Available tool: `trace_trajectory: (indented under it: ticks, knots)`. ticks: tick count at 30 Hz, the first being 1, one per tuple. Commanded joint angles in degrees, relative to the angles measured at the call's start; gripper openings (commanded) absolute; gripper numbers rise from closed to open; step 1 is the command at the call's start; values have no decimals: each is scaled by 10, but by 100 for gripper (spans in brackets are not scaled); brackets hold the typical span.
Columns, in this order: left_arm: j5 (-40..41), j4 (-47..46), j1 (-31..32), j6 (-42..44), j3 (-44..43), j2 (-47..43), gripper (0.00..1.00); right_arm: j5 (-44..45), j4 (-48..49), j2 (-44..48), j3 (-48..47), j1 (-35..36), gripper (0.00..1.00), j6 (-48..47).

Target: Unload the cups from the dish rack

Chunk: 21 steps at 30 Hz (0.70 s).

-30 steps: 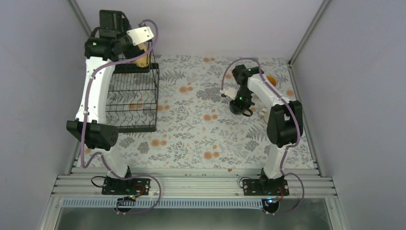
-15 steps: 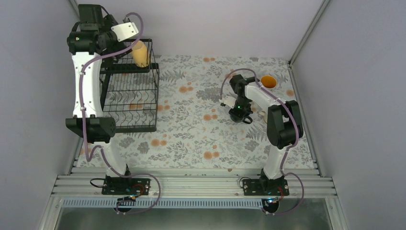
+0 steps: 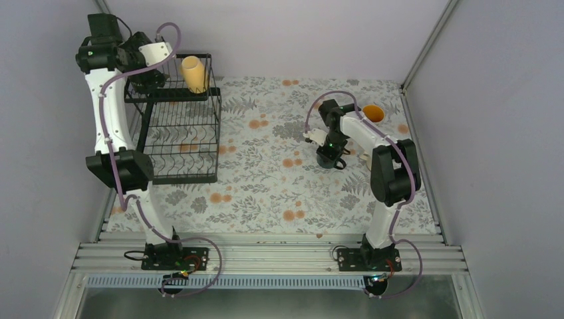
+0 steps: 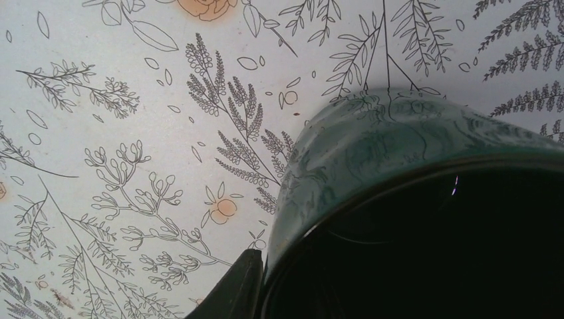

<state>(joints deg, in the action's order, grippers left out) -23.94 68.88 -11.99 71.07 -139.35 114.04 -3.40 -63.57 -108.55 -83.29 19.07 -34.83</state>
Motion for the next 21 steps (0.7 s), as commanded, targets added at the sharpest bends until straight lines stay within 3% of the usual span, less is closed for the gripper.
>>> trace_trajectory:
  ticks: [1,5,7,13,15,21]
  knots:
    - [-46,2,-5,90,2,7,100,-10,6,-4,-8,0,18,7]
    - [-54,-4,-6,128,-4,17,100,-15,5,5,-9,0,24,11]
    - [-60,-10,-6,151,-6,20,99,-10,0,12,-11,0,40,13]
    - [-72,-27,-5,209,-30,49,94,-2,-33,55,-48,0,68,16]
    - [-85,-23,-6,207,-58,71,92,-15,-51,74,-70,0,98,15]
    - [-113,-20,10,217,-96,115,91,-84,-99,108,-141,0,100,13]
